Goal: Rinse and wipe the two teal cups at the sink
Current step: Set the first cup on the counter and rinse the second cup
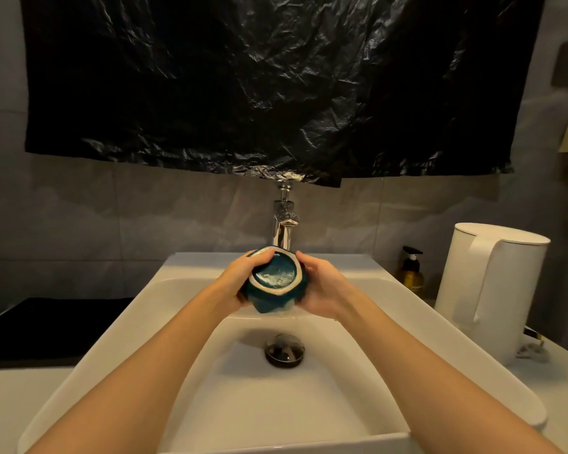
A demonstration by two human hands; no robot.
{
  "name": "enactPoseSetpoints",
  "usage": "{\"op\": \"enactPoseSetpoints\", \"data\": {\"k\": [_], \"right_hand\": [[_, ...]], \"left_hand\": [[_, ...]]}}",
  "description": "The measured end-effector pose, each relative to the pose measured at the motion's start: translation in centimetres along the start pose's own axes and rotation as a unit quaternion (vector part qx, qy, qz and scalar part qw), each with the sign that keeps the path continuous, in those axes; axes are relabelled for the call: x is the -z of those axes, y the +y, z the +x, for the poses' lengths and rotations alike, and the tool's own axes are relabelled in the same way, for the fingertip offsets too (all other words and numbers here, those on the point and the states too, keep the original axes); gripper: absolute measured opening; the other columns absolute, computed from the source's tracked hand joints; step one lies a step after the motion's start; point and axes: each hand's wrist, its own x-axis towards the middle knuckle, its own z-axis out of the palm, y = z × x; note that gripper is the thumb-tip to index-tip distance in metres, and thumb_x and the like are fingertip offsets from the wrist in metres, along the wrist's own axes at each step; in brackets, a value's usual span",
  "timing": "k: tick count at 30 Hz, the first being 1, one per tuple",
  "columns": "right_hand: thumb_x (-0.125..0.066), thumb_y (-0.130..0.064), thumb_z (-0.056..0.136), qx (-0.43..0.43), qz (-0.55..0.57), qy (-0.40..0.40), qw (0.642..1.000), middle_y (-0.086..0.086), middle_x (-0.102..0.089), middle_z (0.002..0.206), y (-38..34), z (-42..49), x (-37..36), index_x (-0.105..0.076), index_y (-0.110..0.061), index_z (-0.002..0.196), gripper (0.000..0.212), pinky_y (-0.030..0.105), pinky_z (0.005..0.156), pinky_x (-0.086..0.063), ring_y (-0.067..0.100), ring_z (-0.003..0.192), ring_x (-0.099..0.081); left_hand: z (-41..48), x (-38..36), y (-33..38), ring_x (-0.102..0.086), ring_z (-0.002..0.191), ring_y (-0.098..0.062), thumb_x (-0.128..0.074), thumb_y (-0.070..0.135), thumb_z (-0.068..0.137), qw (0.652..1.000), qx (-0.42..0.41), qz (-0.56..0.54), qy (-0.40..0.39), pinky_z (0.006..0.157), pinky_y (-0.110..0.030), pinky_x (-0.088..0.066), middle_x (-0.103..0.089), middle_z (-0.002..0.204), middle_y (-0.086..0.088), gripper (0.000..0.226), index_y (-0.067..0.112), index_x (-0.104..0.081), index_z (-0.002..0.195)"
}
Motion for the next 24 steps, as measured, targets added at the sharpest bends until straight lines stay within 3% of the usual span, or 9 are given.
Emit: {"op": "enactPoseSetpoints", "data": {"k": [4, 8, 10, 13, 15, 20, 24], "right_hand": [[-0.043, -0.020, 0.099, 0.042, 0.017, -0.041, 0.998, 0.012, -0.064, 0.116, 0.0, 0.0, 0.0, -0.054, -0.004, 0.130, 0.036, 0.033, 0.091, -0.049, 0.023, 0.107, -0.060], [-0.052, -0.014, 0.094, 0.058, -0.008, -0.046, 0.997, 0.012, -0.065, 0.116, 0.0, 0.2, -0.1, -0.054, -0.008, 0.131, 0.037, 0.035, 0.101, -0.046, 0.025, 0.110, -0.059], [-0.055, -0.021, 0.095, 0.037, 0.016, -0.007, 0.999, 0.015, -0.068, 0.110, 0.4, 0.3, -0.5, -0.062, -0.006, 0.118, 0.028, 0.036, 0.092, -0.052, 0.026, 0.102, -0.064], [-0.060, -0.030, 0.091, 0.016, 0.018, 0.079, 0.997, 0.012, -0.074, 0.077, 1.0, 0.6, -1.1, -0.068, -0.008, 0.090, 0.024, 0.034, 0.062, -0.059, 0.024, 0.071, -0.070], [-0.056, -0.037, 0.094, 0.031, 0.025, 0.100, 0.994, 0.009, -0.074, 0.073, 0.9, 0.7, -0.8, -0.067, -0.009, 0.091, 0.030, 0.033, 0.058, -0.058, 0.024, 0.073, -0.068], [-0.046, -0.022, 0.101, 0.059, 0.089, -0.005, 0.994, 0.018, -0.065, 0.107, 0.1, 0.3, -1.3, -0.058, -0.002, 0.116, 0.028, 0.038, 0.086, -0.052, 0.028, 0.099, -0.062], [-0.051, -0.011, 0.093, 0.059, 0.044, -0.081, 0.994, 0.019, -0.061, 0.124, 0.2, 0.1, -1.1, -0.058, -0.001, 0.122, 0.031, 0.039, 0.102, -0.044, 0.030, 0.114, -0.058]], "left_hand": [[-0.4, 0.3, 0.6, -0.065, 0.086, -0.024, -0.064, 0.036, 0.085, 0.996, 0.030, -0.069, 0.041, 0.075, -0.034, -0.053, -0.071, 0.093, -0.008, 0.028, 0.014, -0.065, 0.101], [-0.5, 0.4, 0.7, -0.063, 0.088, -0.026, -0.064, 0.039, 0.085, 0.994, 0.059, -0.075, 0.049, 0.079, -0.036, -0.052, -0.069, 0.094, -0.010, 0.030, 0.013, -0.065, 0.100], [-0.5, 0.3, 0.6, -0.064, 0.086, -0.026, -0.064, 0.038, 0.084, 0.993, 0.077, -0.074, 0.046, 0.078, -0.037, -0.053, -0.071, 0.092, -0.010, 0.030, 0.012, -0.065, 0.100], [-0.7, -0.3, 0.6, -0.066, 0.078, -0.023, -0.066, 0.033, 0.084, 0.994, 0.096, -0.055, 0.027, 0.069, -0.033, -0.054, -0.073, 0.079, -0.008, 0.024, 0.011, -0.067, 0.094], [-0.9, -0.9, 0.7, -0.066, 0.079, -0.024, -0.067, 0.033, 0.083, 0.992, 0.100, -0.068, 0.021, 0.073, -0.034, -0.054, -0.073, 0.083, -0.009, 0.026, 0.011, -0.067, 0.095], [-1.2, -0.1, 1.4, -0.064, 0.081, -0.028, -0.066, 0.037, 0.084, 0.985, 0.096, -0.127, 0.066, 0.067, -0.036, -0.053, -0.070, 0.090, -0.010, 0.027, 0.013, -0.065, 0.096], [-1.4, 0.2, 1.5, -0.064, 0.081, -0.030, -0.068, 0.036, 0.082, 0.979, 0.118, -0.144, 0.089, 0.065, -0.038, -0.052, -0.068, 0.090, -0.012, 0.028, 0.012, -0.063, 0.096]]}}
